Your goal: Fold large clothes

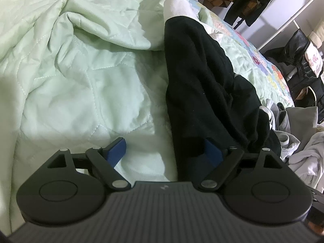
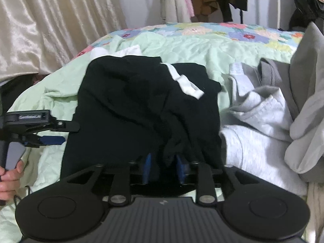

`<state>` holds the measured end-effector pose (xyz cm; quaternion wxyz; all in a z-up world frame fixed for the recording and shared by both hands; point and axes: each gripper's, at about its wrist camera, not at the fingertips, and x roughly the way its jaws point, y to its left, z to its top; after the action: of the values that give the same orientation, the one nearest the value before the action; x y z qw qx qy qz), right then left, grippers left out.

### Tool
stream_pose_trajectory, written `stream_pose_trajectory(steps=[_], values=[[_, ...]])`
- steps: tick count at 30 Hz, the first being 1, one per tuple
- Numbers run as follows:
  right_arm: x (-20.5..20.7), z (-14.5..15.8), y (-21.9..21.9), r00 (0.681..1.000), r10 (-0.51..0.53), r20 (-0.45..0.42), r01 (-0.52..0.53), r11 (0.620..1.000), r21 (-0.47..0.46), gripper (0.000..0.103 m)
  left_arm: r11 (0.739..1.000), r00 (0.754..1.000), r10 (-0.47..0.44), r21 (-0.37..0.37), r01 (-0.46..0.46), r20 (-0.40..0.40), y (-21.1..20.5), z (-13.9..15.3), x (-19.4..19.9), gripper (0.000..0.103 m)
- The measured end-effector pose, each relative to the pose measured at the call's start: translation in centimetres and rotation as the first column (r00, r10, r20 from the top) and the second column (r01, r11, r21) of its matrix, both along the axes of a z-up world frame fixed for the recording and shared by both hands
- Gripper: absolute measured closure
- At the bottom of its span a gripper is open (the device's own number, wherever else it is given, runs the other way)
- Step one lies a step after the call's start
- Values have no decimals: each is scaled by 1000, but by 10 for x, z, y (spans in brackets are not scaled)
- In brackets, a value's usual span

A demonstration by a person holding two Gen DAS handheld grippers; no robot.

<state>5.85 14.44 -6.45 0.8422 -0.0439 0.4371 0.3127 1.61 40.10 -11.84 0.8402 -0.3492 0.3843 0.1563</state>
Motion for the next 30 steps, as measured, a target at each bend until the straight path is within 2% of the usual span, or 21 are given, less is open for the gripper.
stream_pose_trajectory(steps=[3, 5, 6, 8, 11, 13, 15, 16, 18, 20, 21, 22, 24, 25, 26, 27, 28, 29, 30], values=[[4, -6, -2, 1000, -20, -14, 20, 1000, 9, 72, 1000, 1000, 3, -2, -3, 5, 1, 0, -1, 18], [8, -8, -6, 999, -28, -33, 29, 999, 34, 98, 1000, 1000, 7, -5, -7, 12, 2, 1, -2, 18], [8, -5, -6, 999, -14, -39, 15, 999, 43, 98, 1000, 1000, 12, -6, -12, 24, 2, 2, -3, 18], [4, 11, -4, 1000, 12, 12, -13, 998, 62, 98, 1000, 998, 24, 3, -24, 57, 2, 8, -7, 18], [2, 46, -6, 995, 11, 98, -24, 991, 133, 98, 997, 985, 9, 75, -22, 171, -7, 29, -15, 18], [2, 63, -17, 985, -41, 165, 19, 991, 134, 98, 993, 974, -27, 115, 1, 227, -14, 40, -18, 15], [3, 74, -29, 972, -97, 213, 74, 990, 117, 98, 989, 957, -116, 119, 87, 265, -25, 45, -16, 8], [4, 68, -33, 977, -118, 176, 97, 987, 125, 98, 984, 946, -160, 122, 130, 283, -31, 47, -14, 8], [8, 56, -41, 982, -159, 101, 144, 980, 140, 98, 954, 936, -289, 144, 264, 200, -53, 39, 3, 8], [11, 44, -49, 980, -197, 24, 192, 970, 150, 98, 907, 908, -408, 159, 390, 96, -76, 28, 20, 8], [12, 38, -53, 976, -216, -14, 216, 964, 154, 97, 900, 904, -421, 160, 406, 78, -78, 25, 22, 8], [14, 32, -57, 971, -234, -53, 240, 958, 157, 95, 861, 877, -478, 172, 478, -47, -96, 10, 35, 8], [17, 20, -65, 954, -269, -130, 287, 944, 160, 90, 833, 861, -486, 220, 508, -148, -108, 1, 42, 8], [19, 13, -69, 944, -285, -168, 311, 937, 160, 81, 817, 851, -487, 242, 524, -198, -114, -3, 45, 8], [20, 7, -73, 931, -300, -206, 335, 929, 159, 65, 807, 843, -491, 250, 535, -219, -116, -6, 47, 7], [22, 1, -77, 917, -315, -244, 358, 920, 157, 55, 797, 836, -494, 258, 545, -239, -119, -8, 49, 6], [23, -5, -81, 901, -330, -281, 381, 911, 155, 37, 801, 837, -494, 253, 543, -235, -118, -8, 49, 5], [25, -11, -85, 884, -343, -318, 404, 902, 151, 31, 815, 845, -488, 232, 531, -219, -114, -8, 49, 5], [26, -16, -88, 867, -353, -352, 424, 894, 147, 31, 834, 856, -480, 203, 514, -194, -108, -8, 48, 5]])
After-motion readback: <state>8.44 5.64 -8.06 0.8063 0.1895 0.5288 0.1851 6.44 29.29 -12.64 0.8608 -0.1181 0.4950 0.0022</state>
